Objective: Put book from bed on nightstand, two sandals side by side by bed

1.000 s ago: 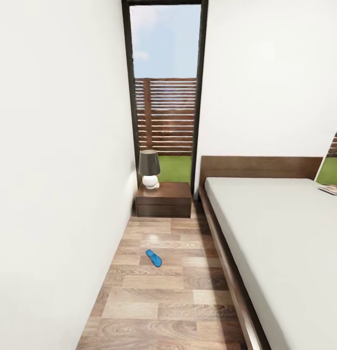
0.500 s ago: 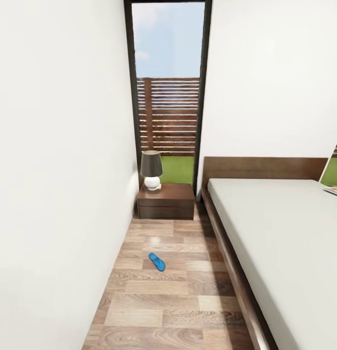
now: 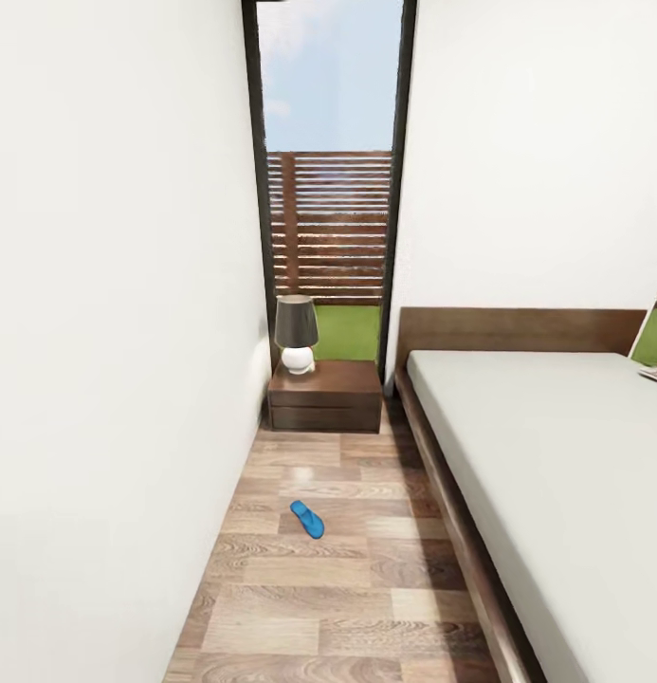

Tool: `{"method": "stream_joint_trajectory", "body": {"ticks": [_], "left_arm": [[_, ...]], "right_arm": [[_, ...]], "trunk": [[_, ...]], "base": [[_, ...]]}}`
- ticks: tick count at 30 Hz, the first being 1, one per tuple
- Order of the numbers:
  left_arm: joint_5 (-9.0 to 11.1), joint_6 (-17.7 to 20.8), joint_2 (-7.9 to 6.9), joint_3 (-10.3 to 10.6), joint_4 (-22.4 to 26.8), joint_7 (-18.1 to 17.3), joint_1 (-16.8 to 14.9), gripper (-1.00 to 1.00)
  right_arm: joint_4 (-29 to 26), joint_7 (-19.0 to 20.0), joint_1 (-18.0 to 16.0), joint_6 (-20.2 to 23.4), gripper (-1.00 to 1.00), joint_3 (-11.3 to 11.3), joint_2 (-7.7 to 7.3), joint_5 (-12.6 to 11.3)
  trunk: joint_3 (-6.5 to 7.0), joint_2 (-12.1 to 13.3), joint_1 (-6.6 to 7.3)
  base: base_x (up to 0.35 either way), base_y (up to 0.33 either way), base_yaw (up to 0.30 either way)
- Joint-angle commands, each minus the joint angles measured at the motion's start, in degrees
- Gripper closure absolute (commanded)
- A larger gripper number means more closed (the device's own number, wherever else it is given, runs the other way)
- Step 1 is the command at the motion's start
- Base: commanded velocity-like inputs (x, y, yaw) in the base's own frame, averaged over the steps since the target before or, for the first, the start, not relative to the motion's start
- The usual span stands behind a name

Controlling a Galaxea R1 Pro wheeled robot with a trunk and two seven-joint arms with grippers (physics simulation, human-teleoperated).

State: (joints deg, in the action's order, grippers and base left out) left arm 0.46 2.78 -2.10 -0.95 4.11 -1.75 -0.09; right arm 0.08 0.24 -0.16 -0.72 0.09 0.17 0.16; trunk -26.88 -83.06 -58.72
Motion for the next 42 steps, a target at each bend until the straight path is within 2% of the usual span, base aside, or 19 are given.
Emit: {"method": "stream_joint_trajectory", "body": {"ticks": [1,42], "left_arm": [[0.05,0.29,-0.01,-0.1,0.11,-0.18,0.0,-1.0],[0.04,0.29,-0.01,-0.1,0.1,-0.18,0.0,-1.0]], "right_arm": [[0.01,0.02,-0.02,-0.08,-1.0,0.0,0.0,0.01],[0.01,0.02,-0.02,-0.08,-1.0,0.0,0.0,0.01]], "trunk": [[-0.05,-0.02,-0.01],[-0.05,-0.02,-0.01]], "base": [[0.126,0.004,0.0],[0.126,0.0,0.0]]}}
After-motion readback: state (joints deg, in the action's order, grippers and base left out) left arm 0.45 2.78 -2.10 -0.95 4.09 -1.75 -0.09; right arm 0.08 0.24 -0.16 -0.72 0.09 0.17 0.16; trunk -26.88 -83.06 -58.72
